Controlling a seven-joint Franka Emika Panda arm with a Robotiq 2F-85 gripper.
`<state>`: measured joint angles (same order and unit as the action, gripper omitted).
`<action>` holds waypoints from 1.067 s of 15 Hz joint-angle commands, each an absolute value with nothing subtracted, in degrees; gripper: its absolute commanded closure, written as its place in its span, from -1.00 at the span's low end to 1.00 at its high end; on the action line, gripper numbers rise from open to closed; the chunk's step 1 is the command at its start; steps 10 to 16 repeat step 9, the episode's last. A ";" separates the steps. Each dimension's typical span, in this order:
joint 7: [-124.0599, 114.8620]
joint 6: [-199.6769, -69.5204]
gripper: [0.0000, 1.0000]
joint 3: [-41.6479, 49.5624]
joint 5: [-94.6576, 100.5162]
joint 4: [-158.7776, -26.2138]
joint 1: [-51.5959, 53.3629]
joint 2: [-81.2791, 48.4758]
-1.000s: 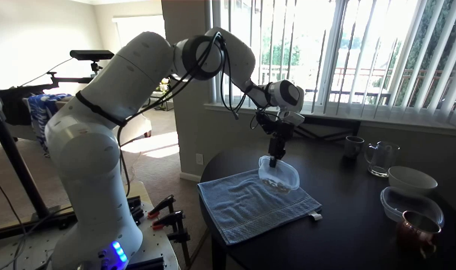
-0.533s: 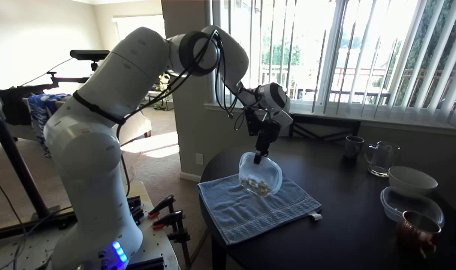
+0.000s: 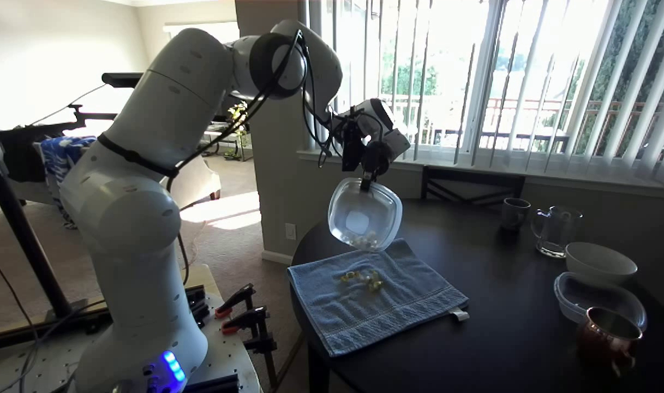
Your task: Pour the contents in the bowl on the towel
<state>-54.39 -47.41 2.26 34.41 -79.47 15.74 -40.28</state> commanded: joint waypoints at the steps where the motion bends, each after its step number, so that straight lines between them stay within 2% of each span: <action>1: -44.11 -42.17 0.89 0.23 44.33 -79.09 17.06 -40.52; 9: -28.77 -44.69 0.88 -3.06 65.93 -81.65 18.08 -42.51; 16: -28.77 -44.69 0.88 -3.06 65.93 -81.65 18.08 -42.51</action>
